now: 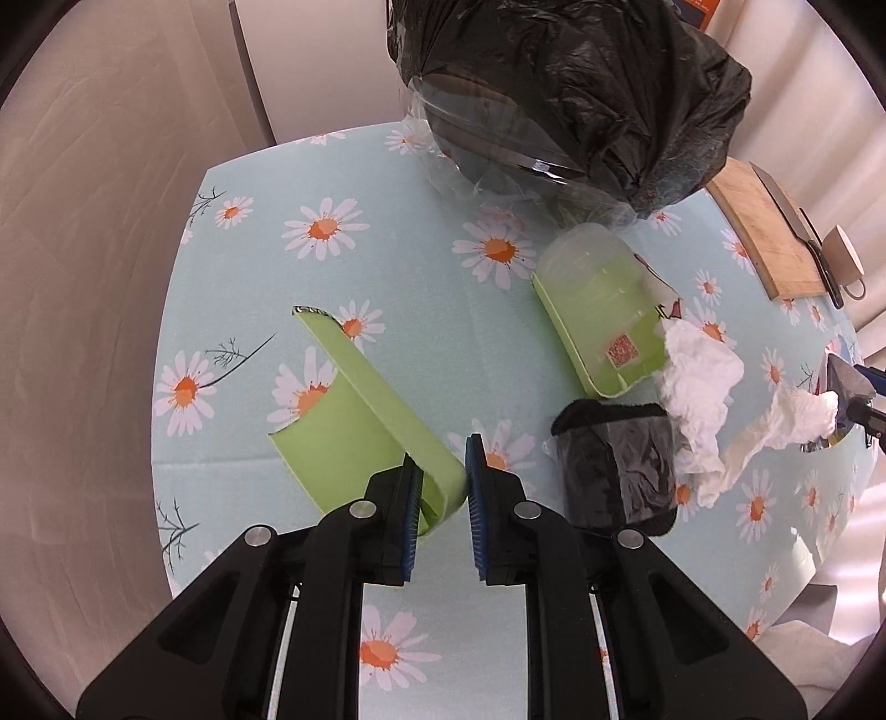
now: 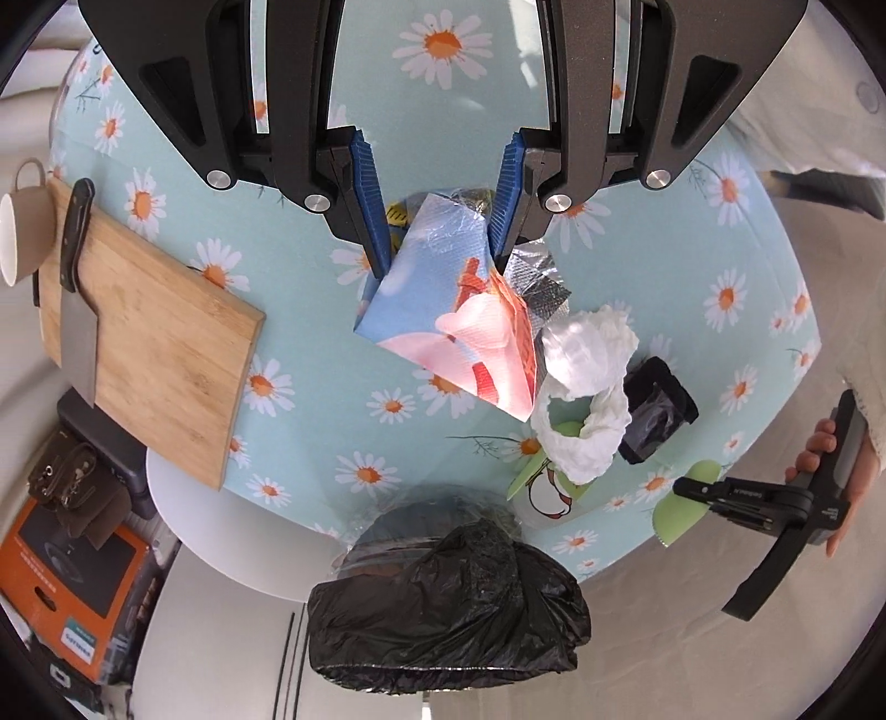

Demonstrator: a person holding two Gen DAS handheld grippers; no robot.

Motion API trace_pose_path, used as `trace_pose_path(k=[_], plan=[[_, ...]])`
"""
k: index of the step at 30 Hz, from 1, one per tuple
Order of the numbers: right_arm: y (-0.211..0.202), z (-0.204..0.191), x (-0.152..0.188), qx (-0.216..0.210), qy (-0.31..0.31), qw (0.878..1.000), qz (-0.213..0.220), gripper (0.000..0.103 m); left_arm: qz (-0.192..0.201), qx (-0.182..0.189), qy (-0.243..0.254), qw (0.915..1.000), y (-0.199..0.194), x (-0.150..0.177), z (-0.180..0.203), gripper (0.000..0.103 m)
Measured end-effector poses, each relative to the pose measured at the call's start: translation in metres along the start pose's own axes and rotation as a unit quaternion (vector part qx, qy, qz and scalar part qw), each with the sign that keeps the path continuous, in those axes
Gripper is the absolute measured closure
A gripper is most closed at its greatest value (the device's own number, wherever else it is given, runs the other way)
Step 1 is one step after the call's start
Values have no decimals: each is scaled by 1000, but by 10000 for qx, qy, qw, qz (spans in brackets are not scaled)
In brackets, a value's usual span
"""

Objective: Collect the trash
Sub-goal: 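Lift the green tray and blue wrapper and carry both over the black bin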

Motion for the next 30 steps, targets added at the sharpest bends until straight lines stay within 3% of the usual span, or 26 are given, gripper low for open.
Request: trace_pose_path(k=[7,17,30], plan=[[-32,0,10,192,-235,9989,347,70,244,110,-24,9996,-10,0,7,87],[-76,4,19,558,-611,9938,749,70,546,-228,183,9981,-50,8,42,87],[-113,11,14,767,-869,9861,1190,70,961,-179,414,9944,-93,1,75,87]])
Point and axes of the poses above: each gripper's, at about its wrist camera, not at the fingertips, and y roughly the way its jaws point, z to its right, x to its underside, the point moved 3 cm from there along y, roughly the way its jaws point, and after that the axes turned 10 degrees about -z, right-handed, at the moved point
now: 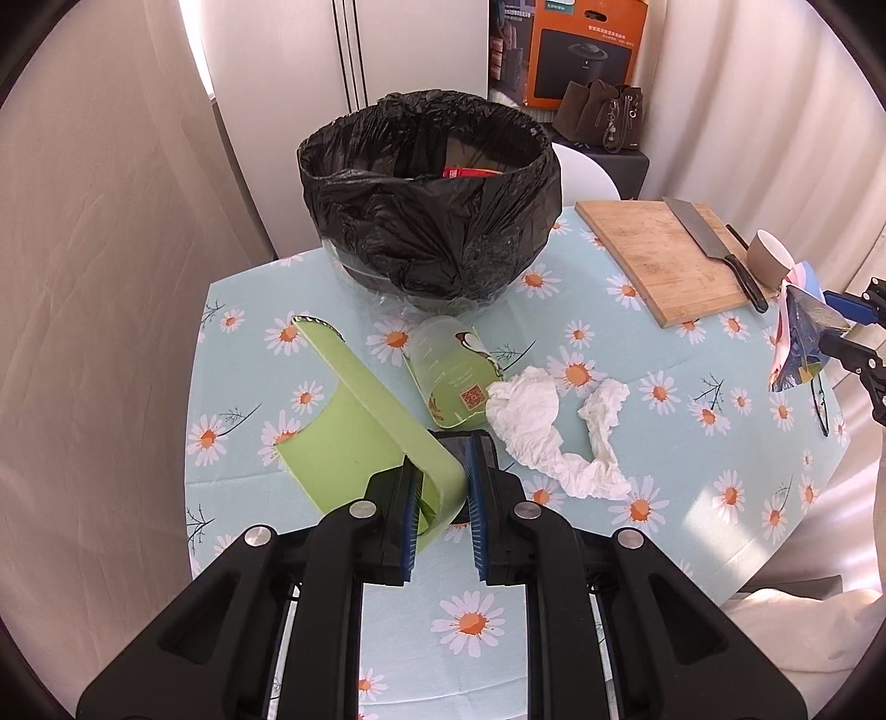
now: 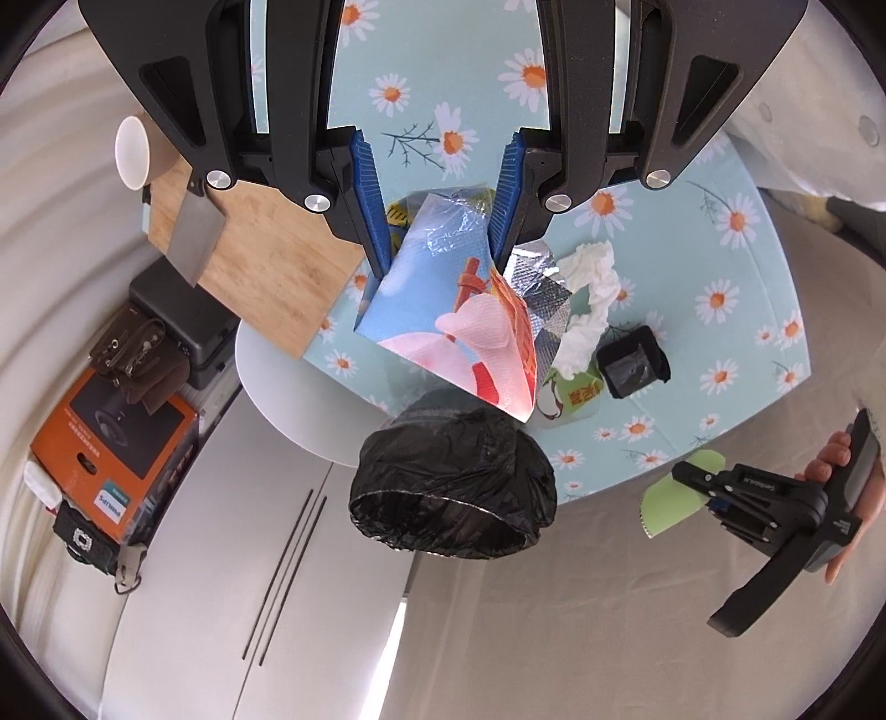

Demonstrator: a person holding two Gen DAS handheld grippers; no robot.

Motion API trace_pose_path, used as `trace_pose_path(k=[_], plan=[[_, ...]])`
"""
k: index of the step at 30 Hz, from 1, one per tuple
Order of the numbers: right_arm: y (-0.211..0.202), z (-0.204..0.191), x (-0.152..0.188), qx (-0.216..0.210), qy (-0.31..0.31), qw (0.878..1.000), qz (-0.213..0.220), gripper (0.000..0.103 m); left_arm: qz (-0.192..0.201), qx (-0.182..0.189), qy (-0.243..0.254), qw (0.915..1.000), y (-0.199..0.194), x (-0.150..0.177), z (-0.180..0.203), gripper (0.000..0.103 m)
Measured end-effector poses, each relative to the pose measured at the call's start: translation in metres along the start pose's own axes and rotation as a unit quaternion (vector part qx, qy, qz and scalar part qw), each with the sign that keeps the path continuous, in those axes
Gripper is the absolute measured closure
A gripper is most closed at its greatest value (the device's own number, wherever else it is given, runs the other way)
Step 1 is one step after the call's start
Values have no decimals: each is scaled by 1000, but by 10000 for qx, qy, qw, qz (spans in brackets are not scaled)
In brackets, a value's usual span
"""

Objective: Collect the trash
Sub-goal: 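Lift the green tray and blue wrapper and carry both over the black bin, then open both tools to drop the tray and wrapper into the bin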

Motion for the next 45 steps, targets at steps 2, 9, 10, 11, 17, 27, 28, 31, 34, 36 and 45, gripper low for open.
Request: trace_pose_path(k=[2,9,10,11,17,27,28,31,34,36,45], plan=[[-3,2,-5,33,-58,10000,26,70,63,6,-3,10000,-7,-4,1,87],[-11,11,-24,52,-92,9996,267,70,323,30,130,9994,-28,-21,3,87],[-11,12,-28,45,-115,9995,303,70,352,39,144,9993,-30,-24,3,87],[-11,13,-33,51,-138,9993,339,70,393,57,148,9991,-31,-27,2,87],[-5,25,-64,40,-142,9986,499,70,554,270,299,9977,-33,-52,-3,87],[14,56,-118,-60,80,9972,739,70,820,542,726,9925,-31,-106,-9,87],[16,58,-124,-96,86,9968,787,70,848,564,766,9918,-31,-112,-10,87],[22,63,-142,-240,110,9953,935,70,940,589,879,9899,-28,-129,-13,87],[31,67,-161,-352,108,9942,1009,70,895,619,914,9898,-18,-148,-21,87],[39,68,-173,-426,73,9938,1029,70,877,672,881,9900,-11,-160,-27,87],[85,71,-215,-631,-98,9939,895,70,630,848,1008,9893,33,-203,-41,87]])
Point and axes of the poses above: each gripper's, at about its wrist camera, not at the fingertips, and y roughly the way its jaws point, z to its right, x to its underside, the point moved 3 cm from there along y, roughly the way its jaws point, and after that the axes turned 10 degrees about -z, right-handed, at the moved point
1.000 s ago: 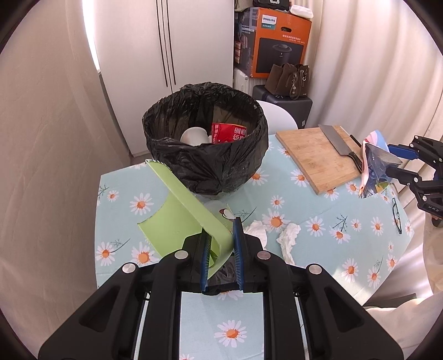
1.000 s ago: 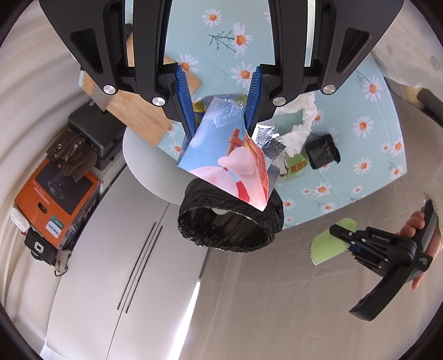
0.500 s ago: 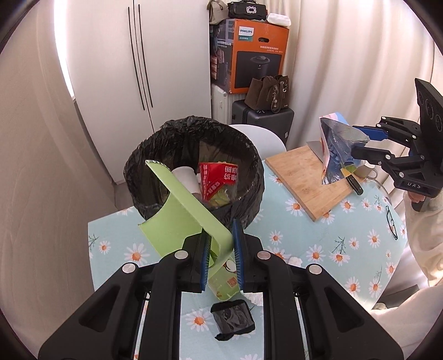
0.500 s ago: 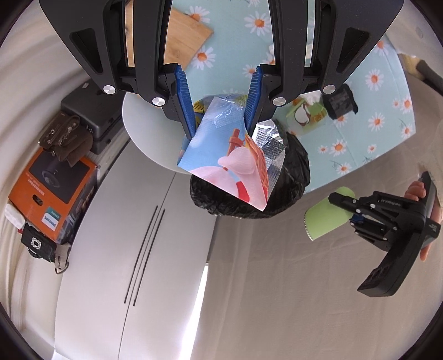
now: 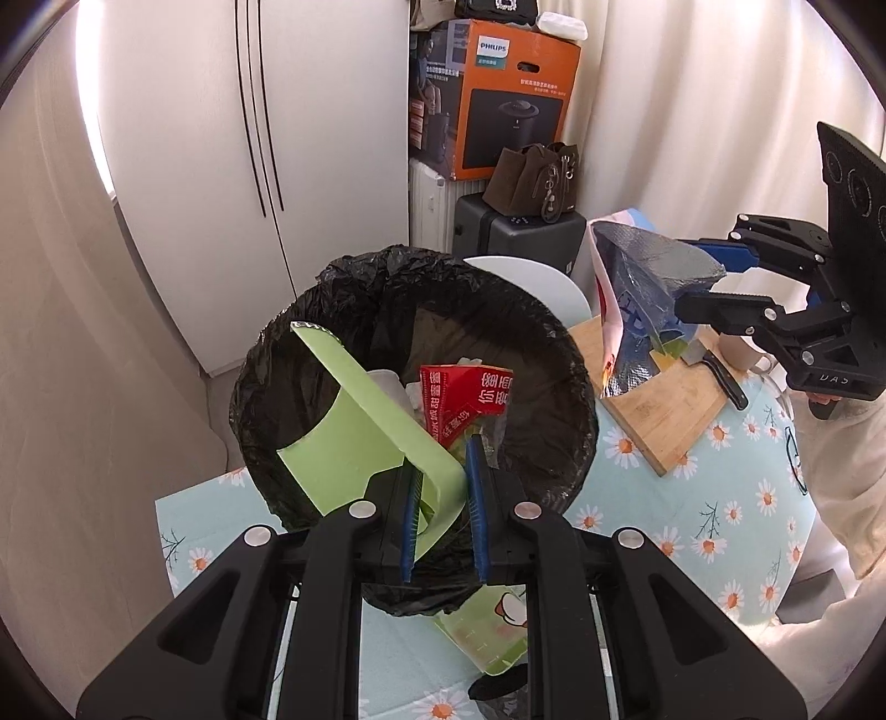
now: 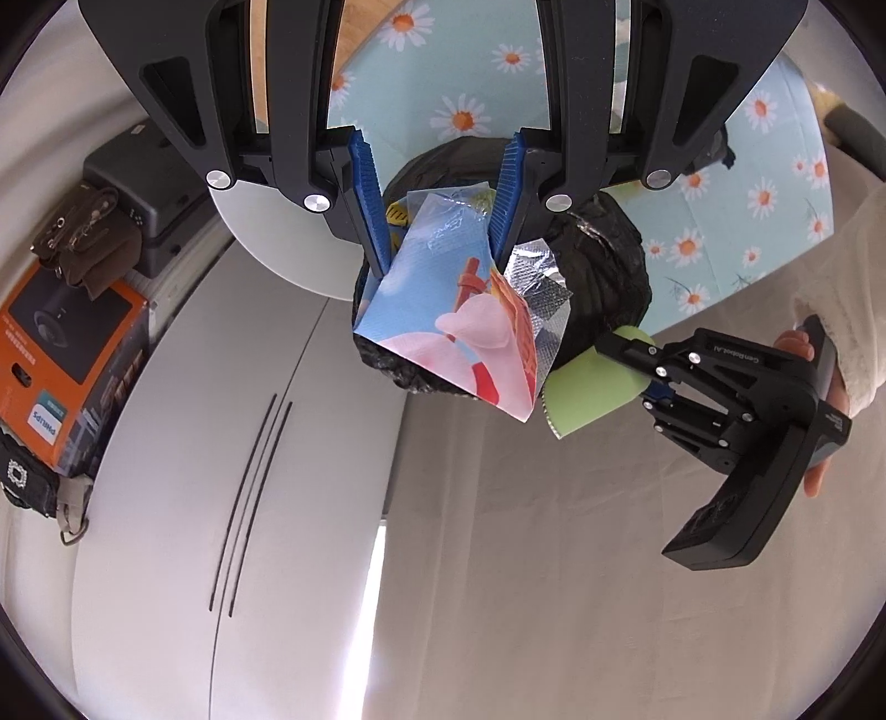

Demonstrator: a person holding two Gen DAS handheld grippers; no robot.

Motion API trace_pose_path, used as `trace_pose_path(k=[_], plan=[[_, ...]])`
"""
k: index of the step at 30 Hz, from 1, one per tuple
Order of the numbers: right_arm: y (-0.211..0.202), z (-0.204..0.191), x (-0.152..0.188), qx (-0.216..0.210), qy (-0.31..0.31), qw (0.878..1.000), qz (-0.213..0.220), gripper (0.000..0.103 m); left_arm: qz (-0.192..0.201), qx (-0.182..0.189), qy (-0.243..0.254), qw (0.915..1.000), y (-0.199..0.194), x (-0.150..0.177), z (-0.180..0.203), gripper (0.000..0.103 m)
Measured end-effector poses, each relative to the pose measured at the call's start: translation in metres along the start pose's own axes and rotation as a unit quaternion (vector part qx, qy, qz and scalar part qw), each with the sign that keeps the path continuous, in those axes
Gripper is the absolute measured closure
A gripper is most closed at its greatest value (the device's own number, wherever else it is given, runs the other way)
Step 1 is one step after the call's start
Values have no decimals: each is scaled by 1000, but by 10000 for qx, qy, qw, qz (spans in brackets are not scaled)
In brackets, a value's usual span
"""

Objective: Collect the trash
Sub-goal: 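Open both tools to drop the tray and wrapper into the bin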

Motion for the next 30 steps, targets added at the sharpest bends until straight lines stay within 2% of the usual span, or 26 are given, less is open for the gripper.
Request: trace_pose_path(k=[4,18,20,21,22,25,26,27,30], plan=[[23,5,-9,-47,-39,9999,-85,70,-170,241,13,9996,20,-6,-10,87],[92,25,-34,-258,-257,9990,-244,68,-395,378,264,9982,64,-24,-30,86],[96,27,-35,-295,-214,9991,-194,64,-219,452,248,9984,62,-24,-33,69],[97,28,-35,-294,-189,9993,-148,57,-82,516,241,9983,59,-25,-34,43],[96,30,-35,-277,-140,9995,-92,46,82,557,236,9981,54,-24,-34,24],[88,36,-35,-372,89,9992,112,30,385,741,193,9963,40,-20,-33,14],[84,38,-35,-390,160,9990,168,28,417,743,140,9963,36,-18,-33,11],[80,38,-35,-391,221,9988,207,21,434,681,85,9967,34,-17,-33,7],[67,39,-32,-261,347,9987,278,17,457,645,-28,9969,25,-12,-31,7]])
Point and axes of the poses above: each gripper's, at about its wrist camera, not at the fingertips, and y roughly the way its jaws point, z to its right, x to its underside, the point moved 3 cm from there along y, roughly the way its jaws point, and after that the axes turned 10 degrees about -z, right-handed, at the moved point
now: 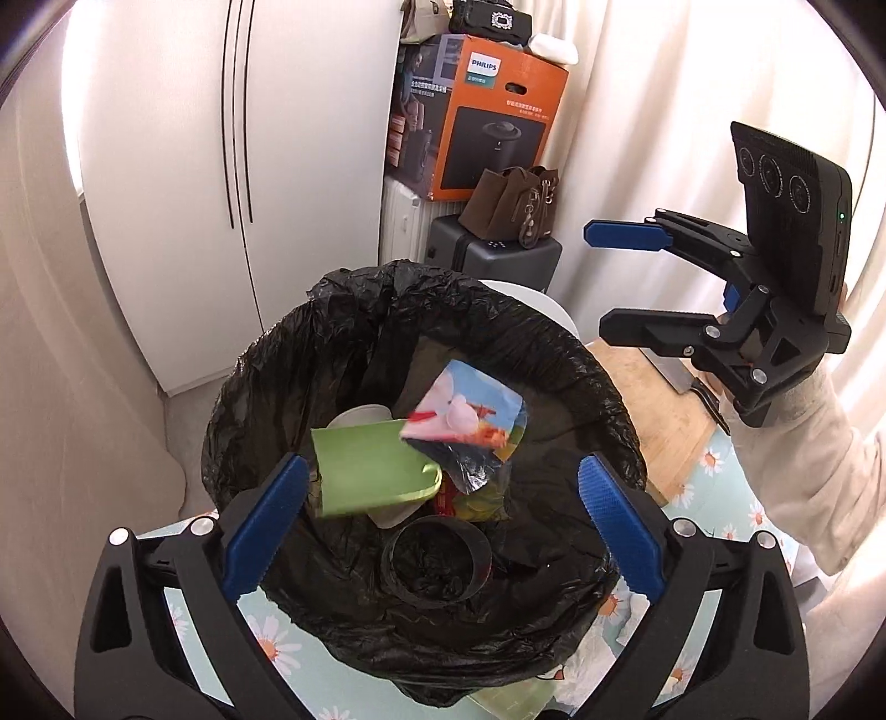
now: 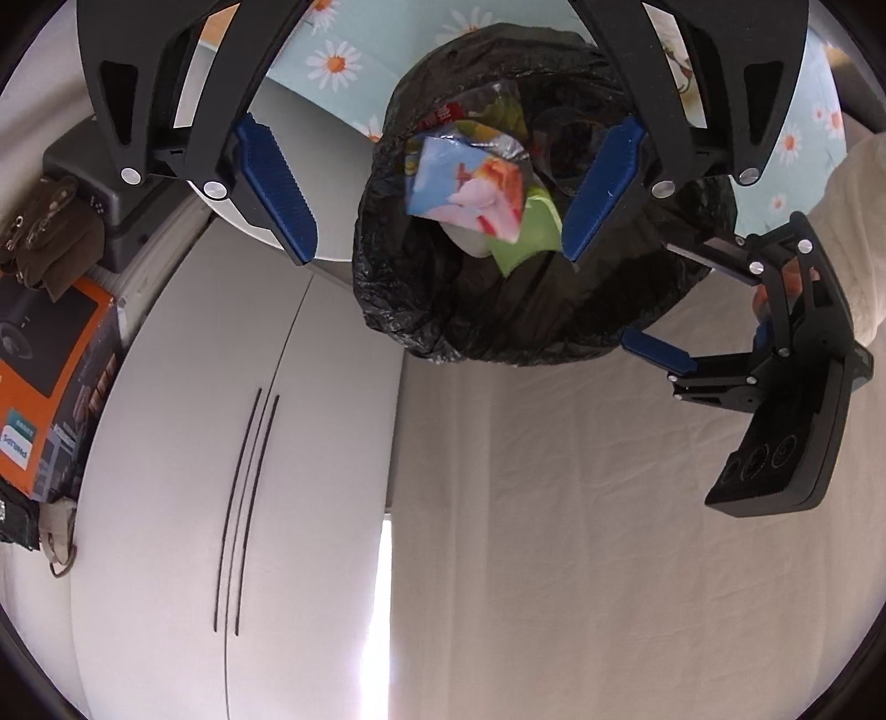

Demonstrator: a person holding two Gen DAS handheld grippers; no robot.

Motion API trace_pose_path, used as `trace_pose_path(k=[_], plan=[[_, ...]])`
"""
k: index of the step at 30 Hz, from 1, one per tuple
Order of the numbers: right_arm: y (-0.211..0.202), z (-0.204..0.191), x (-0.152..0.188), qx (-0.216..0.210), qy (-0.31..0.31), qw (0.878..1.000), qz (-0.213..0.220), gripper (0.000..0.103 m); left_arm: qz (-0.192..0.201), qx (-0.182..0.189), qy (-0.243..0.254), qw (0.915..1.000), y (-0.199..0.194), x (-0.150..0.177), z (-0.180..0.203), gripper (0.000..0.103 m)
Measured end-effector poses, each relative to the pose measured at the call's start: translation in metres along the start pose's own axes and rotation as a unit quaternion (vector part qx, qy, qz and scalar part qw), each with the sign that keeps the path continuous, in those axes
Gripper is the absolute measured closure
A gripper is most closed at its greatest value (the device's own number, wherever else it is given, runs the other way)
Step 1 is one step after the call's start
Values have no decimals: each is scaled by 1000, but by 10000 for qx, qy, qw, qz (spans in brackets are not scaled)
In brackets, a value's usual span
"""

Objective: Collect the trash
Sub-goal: 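Open both tools to drop the tray and wrapper into the bin, then move the right tool down to the long white tissue while the left approaches the black wrapped object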

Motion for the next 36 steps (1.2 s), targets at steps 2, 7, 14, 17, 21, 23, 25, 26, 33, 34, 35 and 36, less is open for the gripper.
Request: trace_pose_path(k=[2,7,14,17,21,23,25,26,33,34,35,36], plan=[[-8,-1,2,21,39,10000,-12,17,3,-29,-100,9999,-7,4,2,7],[-27,-11,9,111,-47,9999,-70,15,20,-175,-227,9996,-25,16,12,6],[-58,-29,25,213,-70,9997,-43,12,18,-384,-420,9984,-49,40,27,6],[-68,-35,33,179,-55,9998,-59,12,-20,-512,-472,9976,-56,53,33,6],[-75,-44,45,197,-61,9997,-126,12,-63,-562,-583,9967,-63,70,39,6],[-77,-50,51,172,-64,9997,-163,12,-105,-575,-623,9963,-65,80,42,6],[-79,-55,57,152,-76,9996,-224,12,-163,-595,-663,9959,-64,88,45,6],[-80,-58,60,153,-81,9995,-253,12,-192,-592,-680,9957,-63,93,47,6],[-78,-78,89,106,-66,9982,-588,11,-469,-506,-841,9941,-56,126,55,6],[-77,-81,94,112,-69,9978,-645,11,-515,-511,-856,9937,-54,130,56,6],[-76,-83,98,95,-74,9975,-703,11,-565,-513,-877,9932,-53,135,58,6],[-75,-85,102,68,-73,9971,-756,11,-600,-512,-890,9929,-52,140,60,6]])
Point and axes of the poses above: each gripper's, at about its wrist camera, not at the fingertips, and y roughly the way its jaws point, z to its right, x to its underside, the point moved 3 cm from there along y, roughly the way its jaws point, and after that the axes turned 10 degrees about -z, right-handed, at the moved point
